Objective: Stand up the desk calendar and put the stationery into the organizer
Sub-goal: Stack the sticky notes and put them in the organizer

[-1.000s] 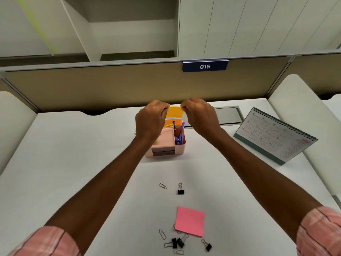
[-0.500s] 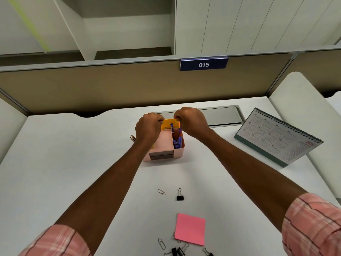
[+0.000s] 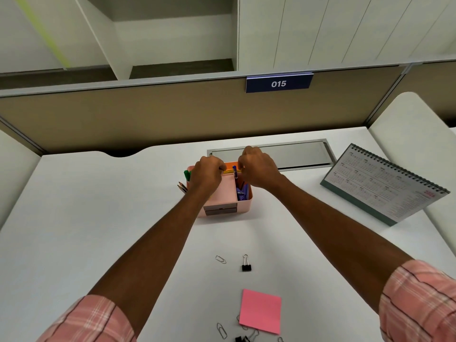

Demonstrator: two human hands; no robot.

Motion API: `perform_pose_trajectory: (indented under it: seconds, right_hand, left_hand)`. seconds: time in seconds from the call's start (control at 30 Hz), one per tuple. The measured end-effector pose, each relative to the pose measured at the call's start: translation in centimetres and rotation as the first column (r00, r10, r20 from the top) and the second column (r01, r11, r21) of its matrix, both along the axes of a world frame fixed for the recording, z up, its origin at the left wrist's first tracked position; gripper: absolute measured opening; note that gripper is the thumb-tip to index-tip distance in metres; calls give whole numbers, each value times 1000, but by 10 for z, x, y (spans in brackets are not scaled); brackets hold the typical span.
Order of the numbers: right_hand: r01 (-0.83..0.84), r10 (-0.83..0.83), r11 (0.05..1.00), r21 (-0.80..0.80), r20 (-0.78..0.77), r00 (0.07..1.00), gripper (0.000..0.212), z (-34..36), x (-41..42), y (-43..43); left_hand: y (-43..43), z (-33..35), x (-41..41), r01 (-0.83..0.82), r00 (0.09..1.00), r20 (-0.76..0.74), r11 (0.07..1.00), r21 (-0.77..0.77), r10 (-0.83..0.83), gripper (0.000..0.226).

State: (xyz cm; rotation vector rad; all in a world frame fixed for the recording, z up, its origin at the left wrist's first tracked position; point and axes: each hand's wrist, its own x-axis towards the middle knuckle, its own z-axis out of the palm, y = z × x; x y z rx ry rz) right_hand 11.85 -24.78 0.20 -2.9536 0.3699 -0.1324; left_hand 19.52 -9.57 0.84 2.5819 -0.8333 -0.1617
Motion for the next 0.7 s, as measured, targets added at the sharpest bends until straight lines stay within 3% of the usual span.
perform_pose_trajectory:
  seconds: [0.47,0.7]
  right_hand:
    - [-6,5,999,36,18,1000,35,6,-10,2]
    - [31,-43,993,112,111,993,29,14,-40,9]
  left_hand:
    - [-1,7,-8,20,1000,16,992,122,-22,22]
    - [10,18,-44,54,998,21,997,-51,-53,24]
